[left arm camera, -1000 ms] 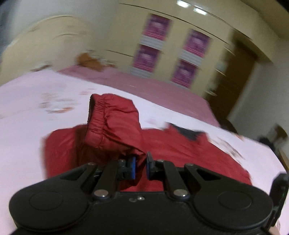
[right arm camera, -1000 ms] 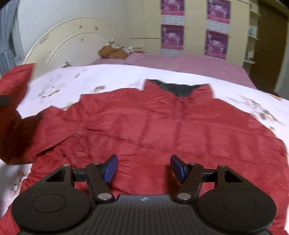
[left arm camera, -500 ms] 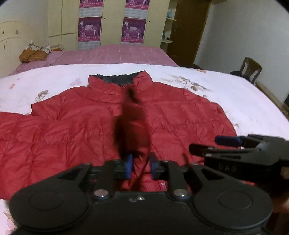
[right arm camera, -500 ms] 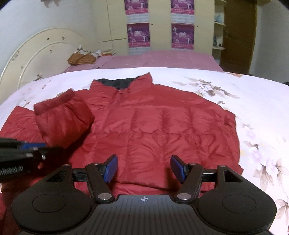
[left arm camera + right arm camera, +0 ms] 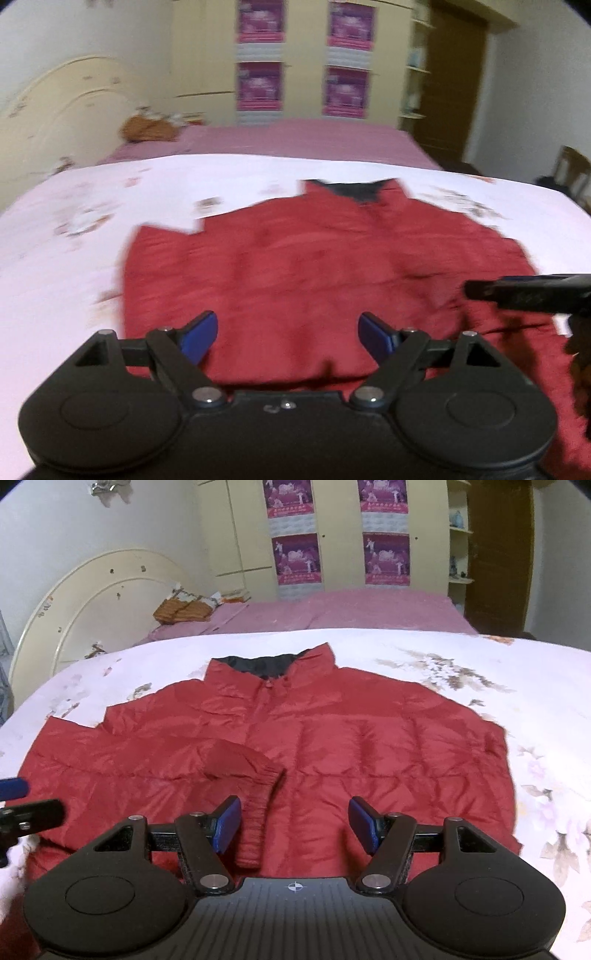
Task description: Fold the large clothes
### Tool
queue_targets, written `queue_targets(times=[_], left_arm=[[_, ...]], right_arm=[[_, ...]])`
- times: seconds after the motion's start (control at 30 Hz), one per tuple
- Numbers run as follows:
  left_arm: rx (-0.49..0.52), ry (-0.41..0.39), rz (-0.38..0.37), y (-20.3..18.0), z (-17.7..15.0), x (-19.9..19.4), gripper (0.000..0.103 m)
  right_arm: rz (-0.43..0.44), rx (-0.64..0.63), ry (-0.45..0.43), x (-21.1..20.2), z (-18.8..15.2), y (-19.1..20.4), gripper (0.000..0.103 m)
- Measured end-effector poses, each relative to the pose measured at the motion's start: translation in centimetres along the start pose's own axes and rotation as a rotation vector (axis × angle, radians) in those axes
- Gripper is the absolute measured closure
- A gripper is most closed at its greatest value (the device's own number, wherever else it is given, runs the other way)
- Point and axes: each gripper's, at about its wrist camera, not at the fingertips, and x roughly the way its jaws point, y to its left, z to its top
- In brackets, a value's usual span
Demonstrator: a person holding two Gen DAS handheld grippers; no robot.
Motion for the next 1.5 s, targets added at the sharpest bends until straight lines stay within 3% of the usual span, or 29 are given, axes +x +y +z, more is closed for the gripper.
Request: queue_targets(times=[0.13, 0.33, 0.47, 0.5, 0.53, 0.63, 0.77, 0.93, 1.17, 1.23, 1.4, 1.5], left_arm=[[-0.044, 0.035, 0.109, 3.9, -2.1, -1.1, 0.02], [-0.075, 0.106, 0.202, 6.3, -4.2, 0.6, 0.023], [-0.076, 0.081, 0.188, 6.1, -3.5, 2.4, 0.032], [-0.068, 0.072, 0.187, 5.8, -3.1, 3.0, 0.034], [-0.061, 0.065, 0.189, 5.7, -3.0, 3.4, 0.036], [-0.049, 0.047, 0.189, 5.1, -2.3, 4.4, 0.048], [-0.014, 0.027, 0.191, 4.4, -1.9, 4.9, 0.06], [0.019, 0.019, 0.178, 3.5, -1.6, 5.4, 0.058], [0.058, 0.029, 0.13, 2.1, -1.7, 5.8, 0.064], [0.057, 0.037, 0.13, 2.1, -1.8, 6.0, 0.071], [-0.002, 0.089, 0.086, 2.9, -1.8, 6.4, 0.074], [-0.028, 0.101, 0.07, 3.1, -1.5, 6.2, 0.074]], right_arm=[[0.058, 0.023, 0.051, 1.8, 0.2, 0.7, 0.039], [0.081, 0.025, 0.111, 4.4, 0.0, 2.0, 0.039], [0.092, 0.017, 0.108, 4.7, 0.0, 2.5, 0.04], [0.095, 0.019, 0.107, 4.6, 0.0, 2.6, 0.044], [0.098, 0.016, 0.105, 4.6, 0.0, 2.6, 0.064], [0.118, 0.012, 0.081, 3.8, 0.4, 2.5, 0.081], [0.074, 0.006, -0.018, 1.6, 1.9, 1.4, 0.082], [-0.029, -0.005, -0.078, -0.3, 3.3, -1.5, 0.082], [-0.11, 0.055, -0.043, -0.8, 2.9, -6.0, 0.082], [-0.111, 0.066, -0.016, -0.6, 2.5, -6.7, 0.082], [-0.166, 0.085, 0.069, 1.1, 0.9, -8.1, 0.082], [-0.193, 0.078, 0.078, 1.5, 0.4, -8.2, 0.082]])
